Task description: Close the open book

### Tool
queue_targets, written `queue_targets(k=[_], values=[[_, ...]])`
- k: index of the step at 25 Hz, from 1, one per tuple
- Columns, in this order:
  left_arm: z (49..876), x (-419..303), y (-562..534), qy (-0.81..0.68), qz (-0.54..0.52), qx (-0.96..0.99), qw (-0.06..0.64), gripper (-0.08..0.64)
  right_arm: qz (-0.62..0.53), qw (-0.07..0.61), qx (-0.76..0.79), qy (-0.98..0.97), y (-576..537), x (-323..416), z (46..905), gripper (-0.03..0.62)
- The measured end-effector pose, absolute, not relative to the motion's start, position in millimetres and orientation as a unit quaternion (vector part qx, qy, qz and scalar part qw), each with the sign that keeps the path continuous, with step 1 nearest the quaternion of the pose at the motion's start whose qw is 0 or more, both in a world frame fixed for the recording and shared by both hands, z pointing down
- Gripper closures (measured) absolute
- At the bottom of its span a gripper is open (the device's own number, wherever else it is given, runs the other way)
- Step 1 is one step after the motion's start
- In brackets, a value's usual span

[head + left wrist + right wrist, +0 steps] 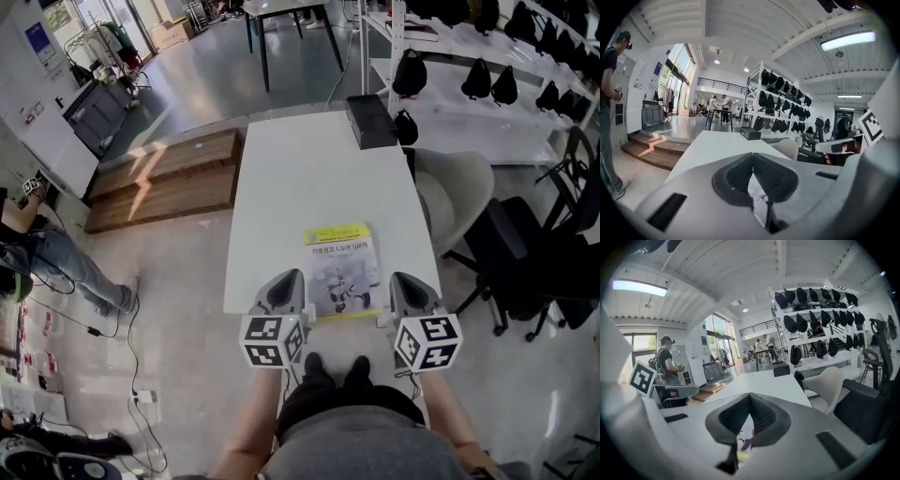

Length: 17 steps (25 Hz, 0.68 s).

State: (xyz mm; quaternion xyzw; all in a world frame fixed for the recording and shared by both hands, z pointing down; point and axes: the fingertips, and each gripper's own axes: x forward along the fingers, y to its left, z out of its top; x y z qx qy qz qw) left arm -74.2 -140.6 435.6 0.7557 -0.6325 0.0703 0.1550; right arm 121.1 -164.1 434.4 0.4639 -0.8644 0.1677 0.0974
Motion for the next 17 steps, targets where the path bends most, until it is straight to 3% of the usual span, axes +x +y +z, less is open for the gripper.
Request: queue_targets(k=[17], values=[[434.0, -78.7, -144.3, -0.643, 0.063, 0.747, 0.158, 0.552, 0.156, 0.104, 0.455, -0.870, -169.7, 118.8, 432.1, 0.589]])
